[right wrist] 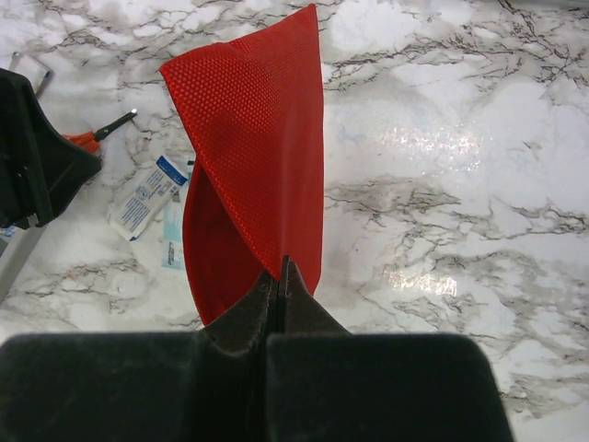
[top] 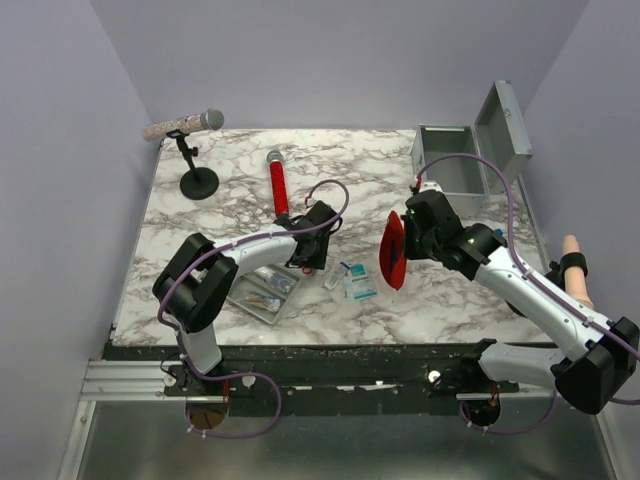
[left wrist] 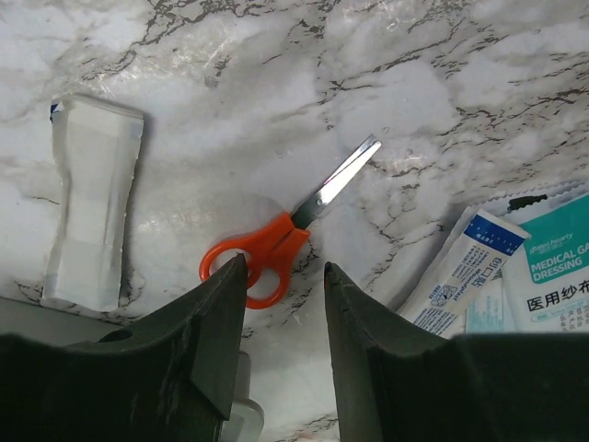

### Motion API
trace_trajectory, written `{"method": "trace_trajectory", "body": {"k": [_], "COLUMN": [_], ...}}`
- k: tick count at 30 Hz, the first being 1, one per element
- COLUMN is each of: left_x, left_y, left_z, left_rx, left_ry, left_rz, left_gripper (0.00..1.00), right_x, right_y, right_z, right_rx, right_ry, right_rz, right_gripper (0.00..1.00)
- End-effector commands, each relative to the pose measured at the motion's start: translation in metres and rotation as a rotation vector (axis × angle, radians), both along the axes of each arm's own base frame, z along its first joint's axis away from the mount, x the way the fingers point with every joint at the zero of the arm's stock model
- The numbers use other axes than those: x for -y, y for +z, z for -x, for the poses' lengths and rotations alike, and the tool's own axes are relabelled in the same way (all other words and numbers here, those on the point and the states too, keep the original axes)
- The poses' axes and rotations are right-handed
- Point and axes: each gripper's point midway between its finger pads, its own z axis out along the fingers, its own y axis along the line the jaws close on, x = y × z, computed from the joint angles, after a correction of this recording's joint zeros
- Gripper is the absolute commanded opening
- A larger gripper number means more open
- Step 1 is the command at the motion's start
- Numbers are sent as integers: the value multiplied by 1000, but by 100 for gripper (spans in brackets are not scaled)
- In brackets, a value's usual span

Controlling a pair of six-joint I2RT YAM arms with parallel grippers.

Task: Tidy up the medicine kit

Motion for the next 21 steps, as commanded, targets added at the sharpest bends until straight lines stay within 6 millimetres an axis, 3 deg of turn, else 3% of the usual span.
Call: {"method": "trace_trajectory", "body": {"k": [1, 10, 21], "left_x": [-10, -10, 36], "left_y": [-3, -5, -13], "left_z": [-2, -5, 14], "left_rx": [13, 17, -31], "left_ry": [15, 16, -65], "left_rz": [-72, -76, 9], "left_gripper": [50, 50, 40], "right_x": [2, 2, 3], "right_y": [5, 1, 3], "right_z": [-3, -1, -1], "right_rx": [39, 34, 38], "right_ry": [-4, 0, -3], "right_rz": [-11, -14, -14], "right_gripper": [1, 1, 1]}}
